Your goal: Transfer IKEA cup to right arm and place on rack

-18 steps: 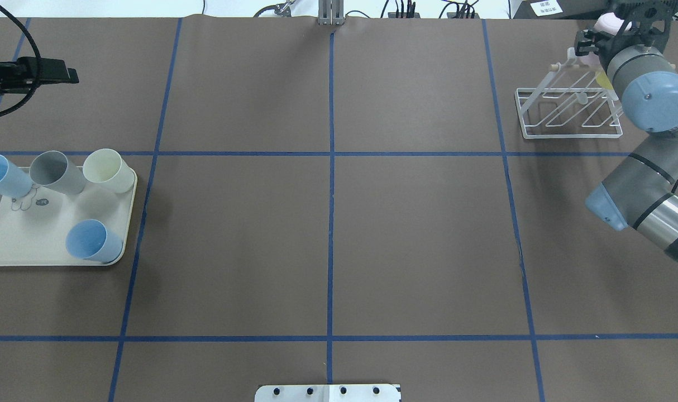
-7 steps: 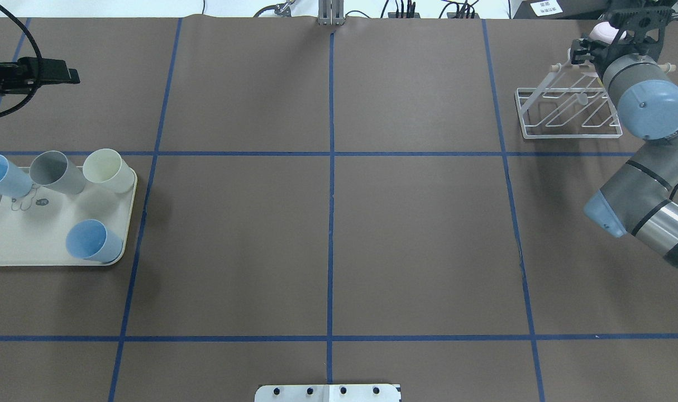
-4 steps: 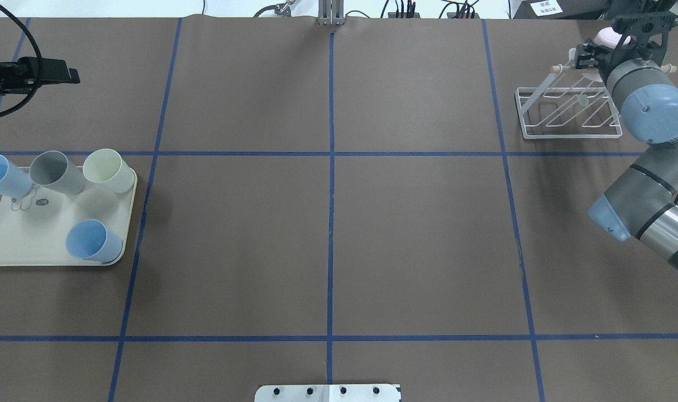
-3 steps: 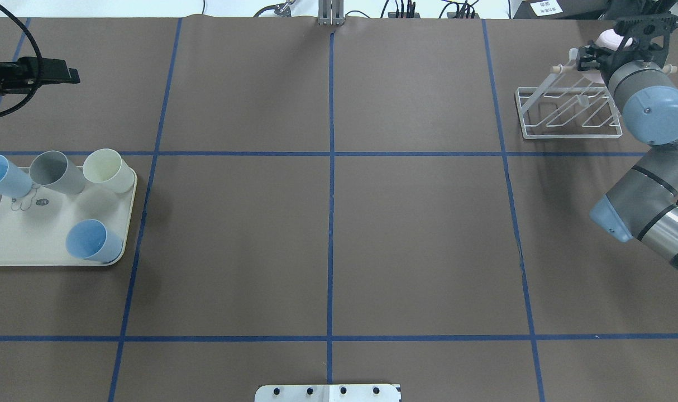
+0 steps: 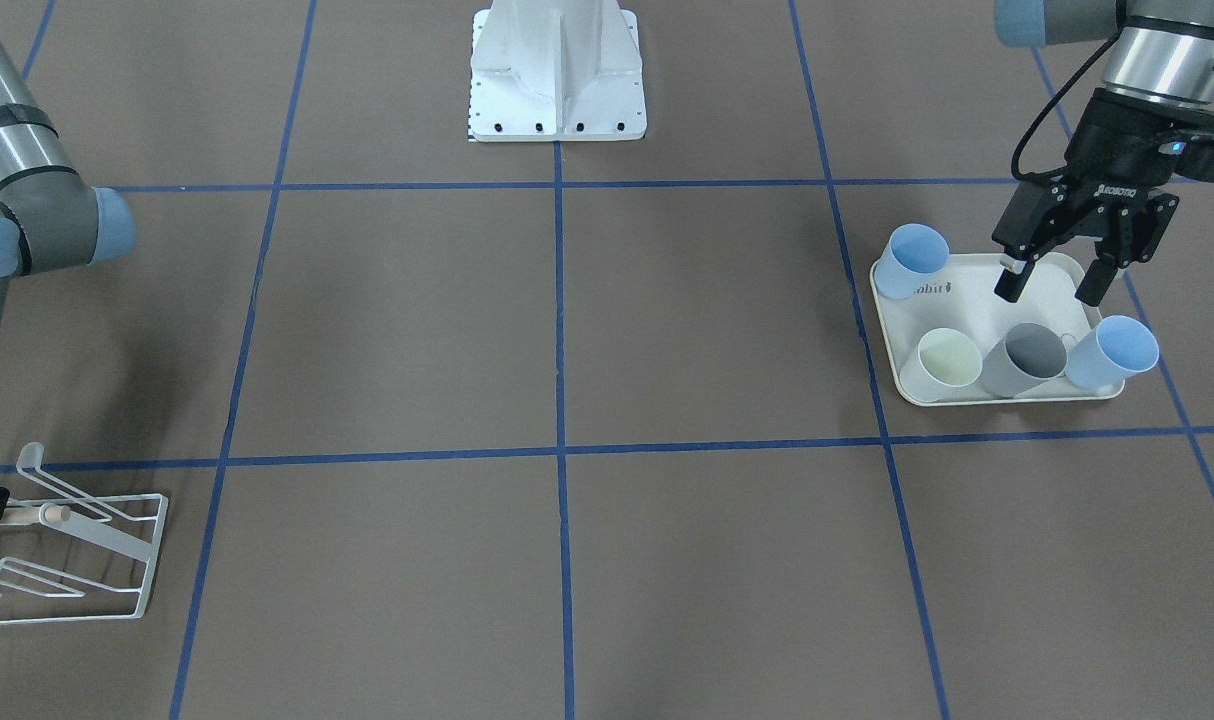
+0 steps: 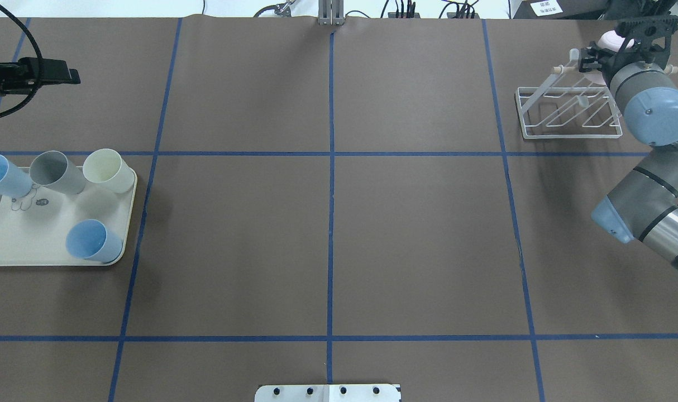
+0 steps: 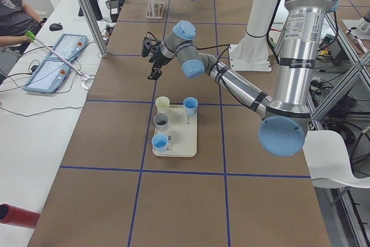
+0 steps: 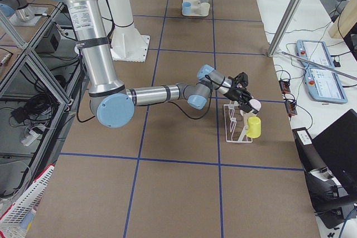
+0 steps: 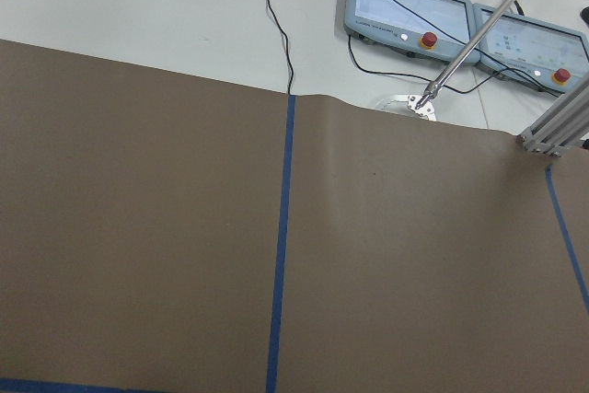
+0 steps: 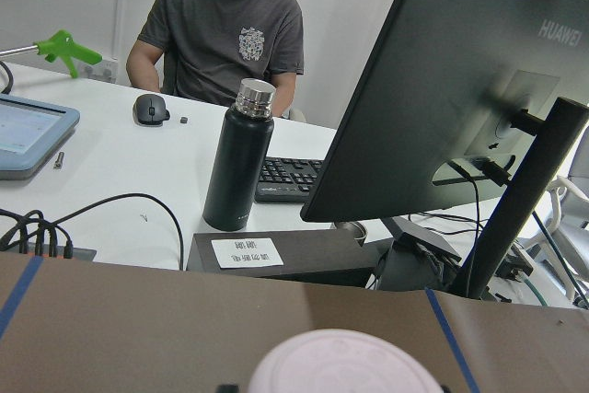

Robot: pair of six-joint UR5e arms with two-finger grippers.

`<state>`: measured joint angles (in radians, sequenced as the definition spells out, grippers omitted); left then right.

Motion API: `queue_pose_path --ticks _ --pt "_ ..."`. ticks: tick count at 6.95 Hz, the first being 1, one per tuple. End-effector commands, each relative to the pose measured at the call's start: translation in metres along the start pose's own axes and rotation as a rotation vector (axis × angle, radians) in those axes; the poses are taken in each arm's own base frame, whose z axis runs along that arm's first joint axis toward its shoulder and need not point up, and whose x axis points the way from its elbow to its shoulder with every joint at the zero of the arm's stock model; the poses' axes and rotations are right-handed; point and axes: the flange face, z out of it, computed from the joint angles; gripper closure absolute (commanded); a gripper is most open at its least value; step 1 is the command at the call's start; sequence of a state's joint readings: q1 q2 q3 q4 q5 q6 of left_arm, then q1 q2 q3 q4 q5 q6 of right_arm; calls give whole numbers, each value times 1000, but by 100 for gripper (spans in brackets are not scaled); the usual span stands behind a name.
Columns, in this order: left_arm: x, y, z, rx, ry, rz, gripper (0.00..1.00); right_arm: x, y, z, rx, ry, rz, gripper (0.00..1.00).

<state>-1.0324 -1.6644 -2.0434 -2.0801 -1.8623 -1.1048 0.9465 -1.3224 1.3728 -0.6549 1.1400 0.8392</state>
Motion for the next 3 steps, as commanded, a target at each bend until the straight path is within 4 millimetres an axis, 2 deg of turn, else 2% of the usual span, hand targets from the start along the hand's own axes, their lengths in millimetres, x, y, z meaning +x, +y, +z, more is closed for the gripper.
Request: queue_pose_path --ticks 1,3 --pt "0 0 0 0 0 -1 0 -2 -1 1 1 -1 -3 1" --pt "0 0 0 0 0 -1 0 5 -12 3 10 7 8 1"
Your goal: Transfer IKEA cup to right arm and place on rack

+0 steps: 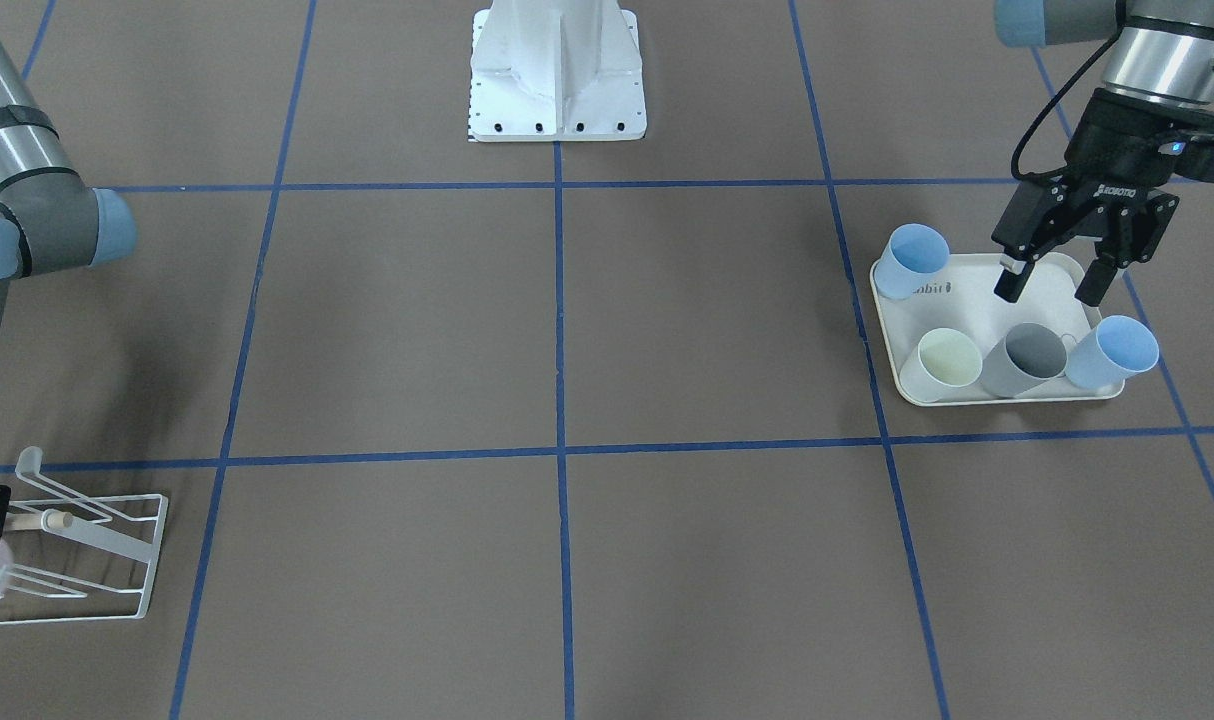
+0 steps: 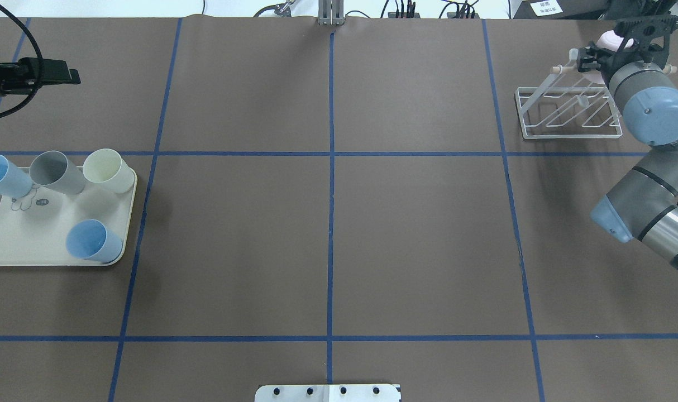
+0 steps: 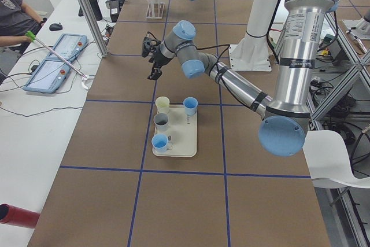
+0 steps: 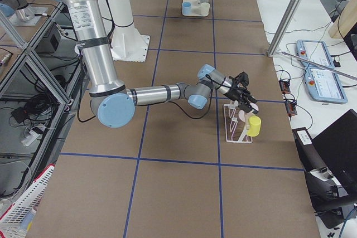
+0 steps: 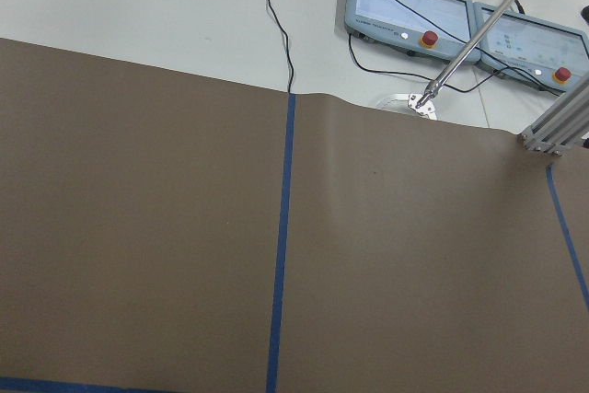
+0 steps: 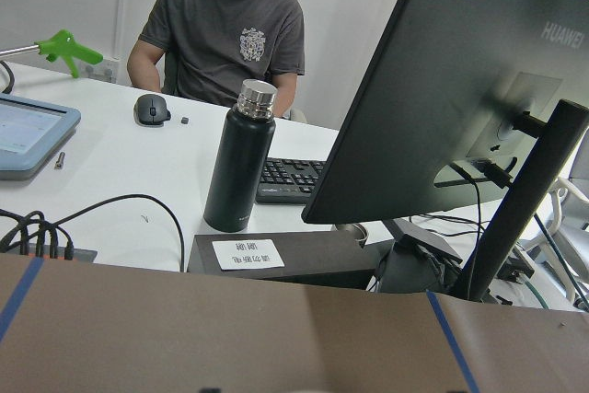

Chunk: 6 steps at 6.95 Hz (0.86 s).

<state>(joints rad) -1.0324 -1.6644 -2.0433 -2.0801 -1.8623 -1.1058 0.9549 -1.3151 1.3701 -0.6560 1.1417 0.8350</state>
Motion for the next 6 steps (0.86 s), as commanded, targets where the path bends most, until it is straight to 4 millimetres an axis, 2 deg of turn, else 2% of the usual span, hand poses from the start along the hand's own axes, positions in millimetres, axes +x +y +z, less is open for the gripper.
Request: queue_pose_path --ticks 1,3,4,5,6 --pt "0 0 0 1 -1 0 0 10 -17 3 15 11 -9 0" --pt "0 0 0 1 -1 0 0 15 -38 2 39 14 -19 1" --pt "0 0 0 0 0 0 0 11 -51 -8 61 -5 -5 1" --pt "0 0 0 1 1 2 0 3 -71 -25 90 -44 29 0" --pt "-2 0 1 1 -5 1 0 -3 -95 -52 127 -95 113 1"
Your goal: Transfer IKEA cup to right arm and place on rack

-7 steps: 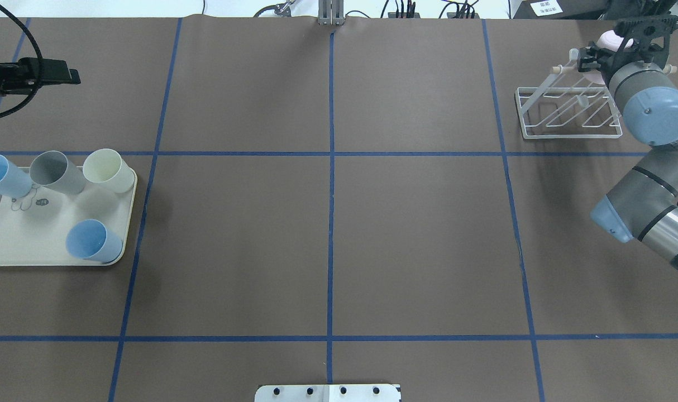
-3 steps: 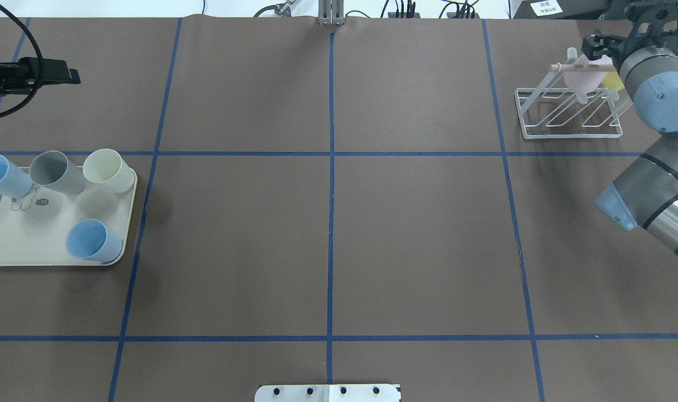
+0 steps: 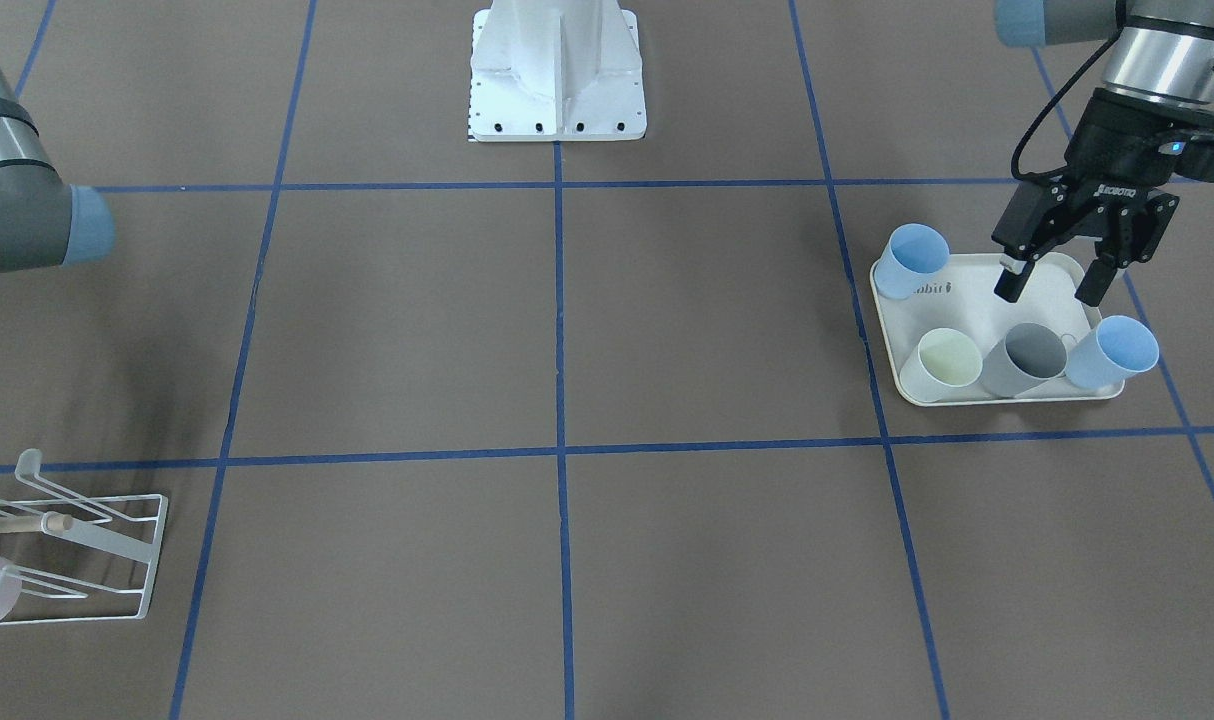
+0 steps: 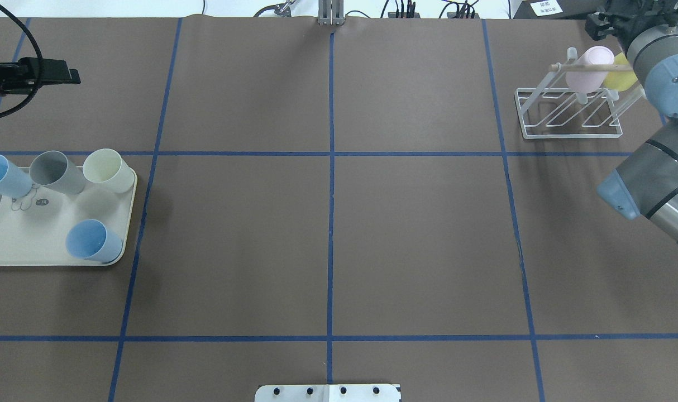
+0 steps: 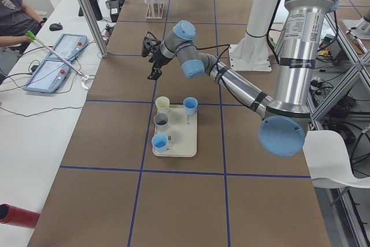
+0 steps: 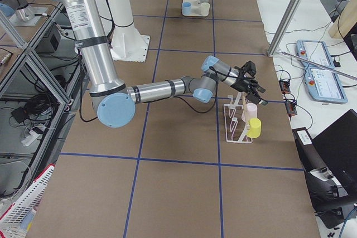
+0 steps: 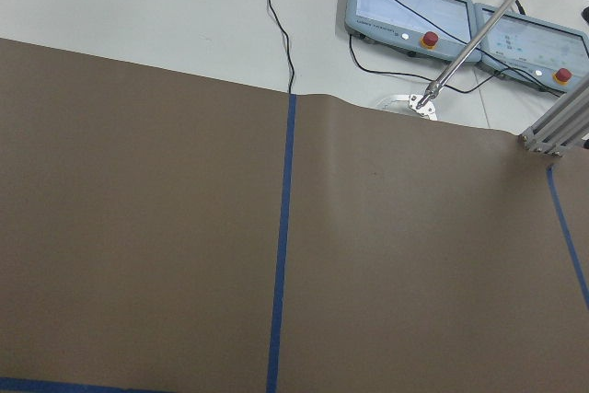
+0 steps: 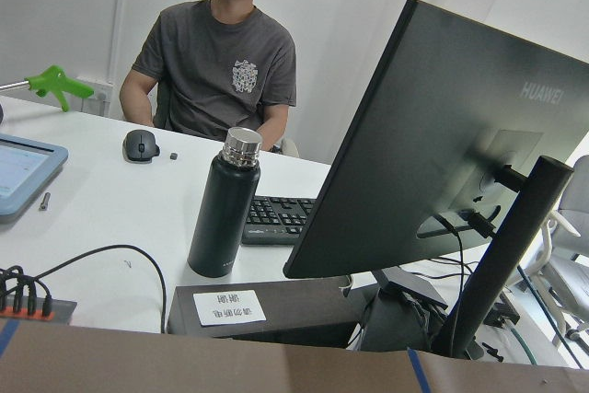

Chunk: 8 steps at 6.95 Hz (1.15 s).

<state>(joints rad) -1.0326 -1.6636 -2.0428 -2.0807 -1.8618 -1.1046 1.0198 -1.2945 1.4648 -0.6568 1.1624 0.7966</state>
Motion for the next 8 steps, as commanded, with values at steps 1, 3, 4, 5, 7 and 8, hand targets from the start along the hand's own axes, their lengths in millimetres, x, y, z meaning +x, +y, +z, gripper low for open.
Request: queue_pose_path --ticks 1,3,4,5,7,8 --pt "-7 0 6 -6 -16 1 0 -17 -49 -48 66 -101 202 1" --pt "-23 6 16 -45 -43 -10 0 -25 -75 -94 75 -208 390 1" --pt "-42 22 18 -120 -49 -27 0 -25 -83 -116 58 -263 479 1" --pt "-68 39 18 -178 -76 -48 0 -26 -87 -135 21 -319 564 1" --pt "-114 67 12 -239 -144 -83 0 -28 -86 -158 -54 -395 639 0" --pt "-125 75 11 -254 -166 -99 0 -38 -84 -169 -69 -457 731 0"
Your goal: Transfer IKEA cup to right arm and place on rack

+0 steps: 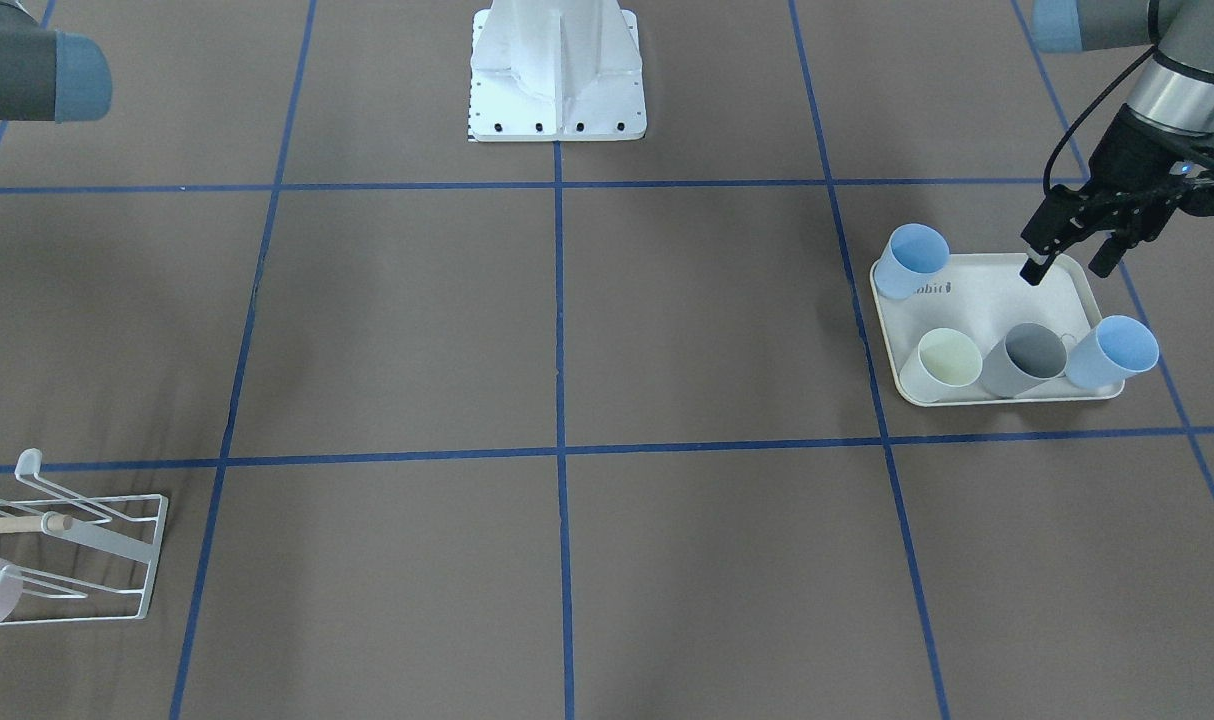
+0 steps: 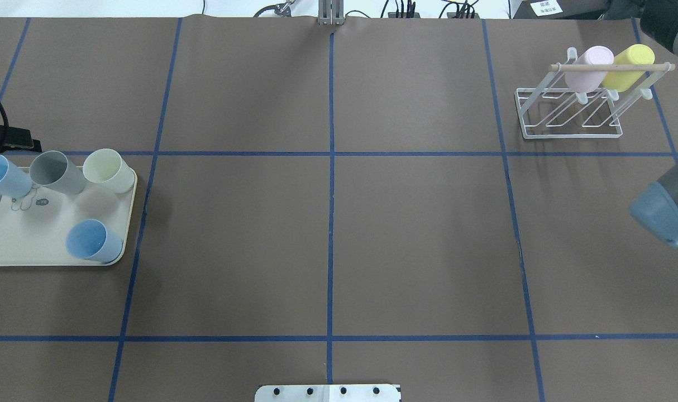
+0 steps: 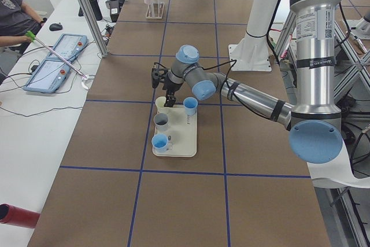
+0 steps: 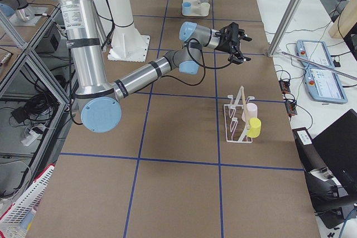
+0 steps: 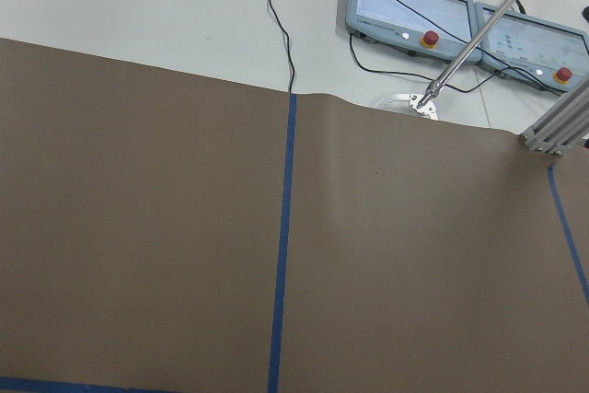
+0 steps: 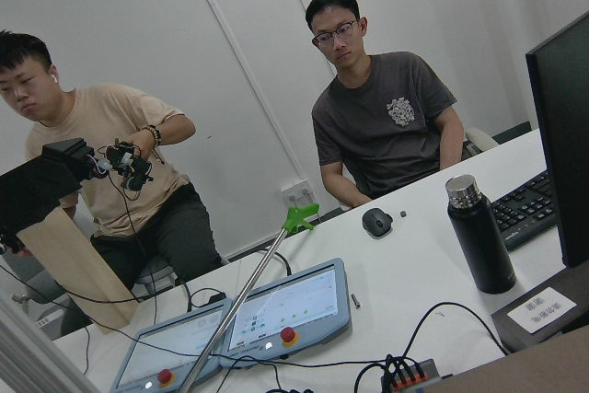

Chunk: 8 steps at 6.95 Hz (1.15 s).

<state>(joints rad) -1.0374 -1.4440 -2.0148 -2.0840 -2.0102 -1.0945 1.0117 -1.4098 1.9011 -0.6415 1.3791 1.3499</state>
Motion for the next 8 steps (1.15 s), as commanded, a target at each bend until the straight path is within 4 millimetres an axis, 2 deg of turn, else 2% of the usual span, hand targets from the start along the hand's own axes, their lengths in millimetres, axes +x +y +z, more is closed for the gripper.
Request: queue_pose_path --ticks 1,2,3,4,6,8 --pt "-26 22 6 -61 -36 -41 0 -9 24 -14 -51 -95 113 0" --pt "-18 37 14 -113 -26 -107 0 -10 31 -16 -66 -110 158 0" --pt "6 64 26 -161 -23 -140 0 -14 35 -16 -76 -117 182 0" --pt "15 80 34 -183 -29 -140 0 -18 38 -16 -80 -123 186 0" --pt "16 108 51 -204 -70 -115 0 -18 46 -19 -96 -168 242 0" --pt "16 113 58 -220 -79 -109 0 -19 48 -18 -99 -170 242 0"
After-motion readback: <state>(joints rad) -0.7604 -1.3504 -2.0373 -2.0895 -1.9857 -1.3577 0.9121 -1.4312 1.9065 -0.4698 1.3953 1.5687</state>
